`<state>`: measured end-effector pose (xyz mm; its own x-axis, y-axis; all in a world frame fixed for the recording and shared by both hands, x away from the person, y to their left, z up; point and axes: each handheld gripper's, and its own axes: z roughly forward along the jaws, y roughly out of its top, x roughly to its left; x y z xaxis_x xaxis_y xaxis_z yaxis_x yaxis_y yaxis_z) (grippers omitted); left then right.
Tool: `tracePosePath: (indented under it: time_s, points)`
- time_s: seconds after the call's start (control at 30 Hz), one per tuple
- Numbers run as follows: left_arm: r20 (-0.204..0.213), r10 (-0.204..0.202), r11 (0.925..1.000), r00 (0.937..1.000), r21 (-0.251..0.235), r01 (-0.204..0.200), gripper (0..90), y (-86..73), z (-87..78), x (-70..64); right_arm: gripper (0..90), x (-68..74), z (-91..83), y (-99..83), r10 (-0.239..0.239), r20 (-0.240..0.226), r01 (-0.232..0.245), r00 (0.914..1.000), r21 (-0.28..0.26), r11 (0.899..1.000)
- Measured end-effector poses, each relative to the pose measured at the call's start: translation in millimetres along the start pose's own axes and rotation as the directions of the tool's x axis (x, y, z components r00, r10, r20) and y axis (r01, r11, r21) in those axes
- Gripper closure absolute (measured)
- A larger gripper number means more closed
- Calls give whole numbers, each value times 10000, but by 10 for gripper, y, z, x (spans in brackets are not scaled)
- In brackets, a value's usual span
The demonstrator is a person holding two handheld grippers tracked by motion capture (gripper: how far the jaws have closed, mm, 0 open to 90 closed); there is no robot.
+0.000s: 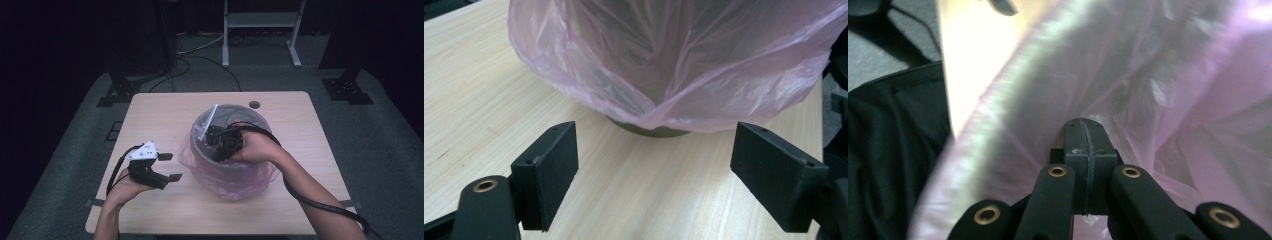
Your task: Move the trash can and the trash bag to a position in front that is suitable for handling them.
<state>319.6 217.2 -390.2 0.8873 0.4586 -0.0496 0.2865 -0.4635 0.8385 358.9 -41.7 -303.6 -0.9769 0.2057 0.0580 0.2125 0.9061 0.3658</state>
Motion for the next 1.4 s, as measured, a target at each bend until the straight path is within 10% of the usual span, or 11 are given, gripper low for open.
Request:
tracePosePath:
  time_s: [0.17,0.37,0.87,1.1,1.4]
  points:
    - [13,67,10000,10000,68,-67,179,8,9,-12,894,4,-80,-9,-234,-3,234,9997,-95,9997]
    - [29,82,10000,10000,-49,-82,179,21,-9,-9,879,-361,-275,-99,655,125,-648,9978,-533,9965]
    - [87,133,9996,9999,-264,-130,179,22,-66,-26,895,-1105,62,94,1795,1948,-1970,9643,744,9776]
    - [78,209,9995,9998,-257,-207,154,28,-62,-49,870,-1150,67,66,1828,2054,-1996,9615,641,9778]
    - [51,158,9996,9999,-238,-157,154,7,-78,-45,846,-777,-352,-172,1568,1174,-1514,9806,-536,9870]
